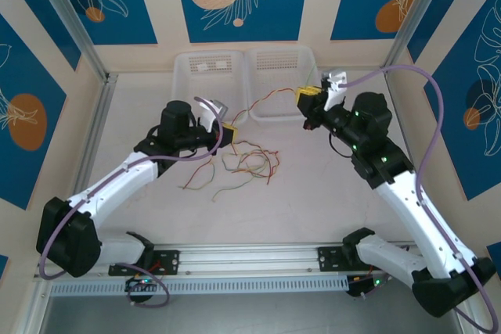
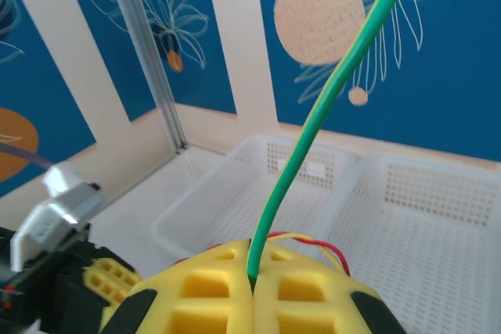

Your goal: Untangle the cables

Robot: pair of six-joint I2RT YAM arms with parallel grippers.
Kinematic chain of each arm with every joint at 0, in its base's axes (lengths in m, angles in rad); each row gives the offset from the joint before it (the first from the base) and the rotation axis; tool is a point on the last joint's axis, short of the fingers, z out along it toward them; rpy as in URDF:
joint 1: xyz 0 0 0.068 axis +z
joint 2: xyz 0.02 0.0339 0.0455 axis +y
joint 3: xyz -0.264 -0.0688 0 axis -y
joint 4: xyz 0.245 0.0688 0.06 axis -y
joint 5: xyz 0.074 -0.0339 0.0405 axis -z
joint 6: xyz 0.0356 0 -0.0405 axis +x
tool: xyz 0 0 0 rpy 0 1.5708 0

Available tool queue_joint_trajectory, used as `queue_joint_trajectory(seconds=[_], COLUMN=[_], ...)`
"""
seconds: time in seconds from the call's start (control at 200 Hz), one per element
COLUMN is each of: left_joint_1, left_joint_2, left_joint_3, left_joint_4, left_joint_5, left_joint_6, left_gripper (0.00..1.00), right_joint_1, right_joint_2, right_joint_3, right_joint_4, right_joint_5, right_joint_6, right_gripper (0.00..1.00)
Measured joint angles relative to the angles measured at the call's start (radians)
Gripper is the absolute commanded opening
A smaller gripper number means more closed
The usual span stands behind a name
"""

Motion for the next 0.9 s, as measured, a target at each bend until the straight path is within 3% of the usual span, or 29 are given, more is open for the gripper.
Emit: queue_joint_trajectory(seconds=[0.125, 0.225, 0.285, 0.35, 0.6, 0.8, 0.865, 0.9], left_joint_1=[0.000, 0.000, 0.000, 0.000, -0.002, -0.002, -0.002, -0.002], left_joint_2=[-0.002, -0.005, -0.005, -0.006, -0.006, -0.006, -0.006, -0.006], left_joint_3=[0.015, 0.031, 0.038, 0.038, 0.037, 0.037, 0.037, 0.037], left_joint_4=[0.005, 0.016, 0.027, 0.050, 0.184, 0.272, 0.291, 0.301], left_joint_5=[0.056, 0.092, 0.109, 0.127, 0.149, 0.148, 0.144, 0.139], left_joint_6=[-0.019, -0.038, -0.051, -0.074, -0.177, -0.235, -0.248, -0.255], left_gripper=[0.00, 0.00, 0.00, 0.00, 0.00, 0.00, 0.00, 0.00], right_joint_1=[0.000, -0.001, -0.007, -0.019, -0.034, -0.053, -0.061, -0.067], right_joint_2=[0.060, 0.069, 0.079, 0.100, 0.093, -0.078, -0.116, -0.127], right_joint_3=[0.045, 0.052, 0.064, 0.087, 0.033, -0.159, -0.184, -0.187], right_joint_4=[-0.042, -0.061, -0.078, -0.102, -0.106, 0.030, 0.071, 0.090], right_joint_5=[0.041, 0.087, 0.113, 0.125, 0.046, -0.129, -0.184, -0.208], right_joint_6=[0.014, 0.032, 0.051, 0.065, 0.117, 0.156, 0.165, 0.175], right_gripper=[0.01, 0.19, 0.41, 0.55, 0.88, 0.96, 0.86, 0.71])
